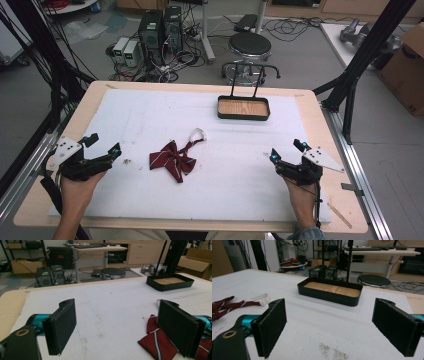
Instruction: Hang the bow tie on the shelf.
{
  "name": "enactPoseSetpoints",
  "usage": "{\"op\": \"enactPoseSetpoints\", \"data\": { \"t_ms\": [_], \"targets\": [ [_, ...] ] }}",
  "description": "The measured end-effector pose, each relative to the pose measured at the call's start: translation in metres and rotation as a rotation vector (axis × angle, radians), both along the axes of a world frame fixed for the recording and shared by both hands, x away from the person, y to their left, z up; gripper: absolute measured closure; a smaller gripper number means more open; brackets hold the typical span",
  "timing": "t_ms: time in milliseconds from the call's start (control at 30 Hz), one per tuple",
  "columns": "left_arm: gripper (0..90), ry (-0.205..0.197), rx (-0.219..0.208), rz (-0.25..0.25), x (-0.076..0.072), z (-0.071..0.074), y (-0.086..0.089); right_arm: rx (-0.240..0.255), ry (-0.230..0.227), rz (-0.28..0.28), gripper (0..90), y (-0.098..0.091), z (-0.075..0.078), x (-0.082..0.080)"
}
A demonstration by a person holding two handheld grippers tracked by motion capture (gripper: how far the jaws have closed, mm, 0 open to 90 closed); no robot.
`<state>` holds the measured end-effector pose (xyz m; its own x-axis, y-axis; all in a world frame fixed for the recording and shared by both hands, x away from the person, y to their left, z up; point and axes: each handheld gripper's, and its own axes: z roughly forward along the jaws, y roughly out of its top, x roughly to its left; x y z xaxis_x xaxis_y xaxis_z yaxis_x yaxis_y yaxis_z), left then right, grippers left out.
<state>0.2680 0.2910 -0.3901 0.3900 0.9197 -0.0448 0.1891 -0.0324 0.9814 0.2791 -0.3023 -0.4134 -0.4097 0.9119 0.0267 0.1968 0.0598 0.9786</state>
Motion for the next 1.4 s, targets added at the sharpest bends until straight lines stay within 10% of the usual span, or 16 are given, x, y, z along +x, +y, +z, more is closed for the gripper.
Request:
{"op": "enactPoseSetpoints", "data": {
  "t_ms": [933, 1400],
  "targets": [
    [18.0, -0.007, 0.012, -0.069, 0.002, -0.003, -0.012, -0.007, 0.01, -0.003, 11.4, 0.0, -0.001, 0.0],
    [19.5, -0.037, 0.0, -0.313, 0.022, -0.013, -0.048, -0.002, 0.014, -0.005, 11.4, -0.001, -0.001, 0.0]
  ]
}}
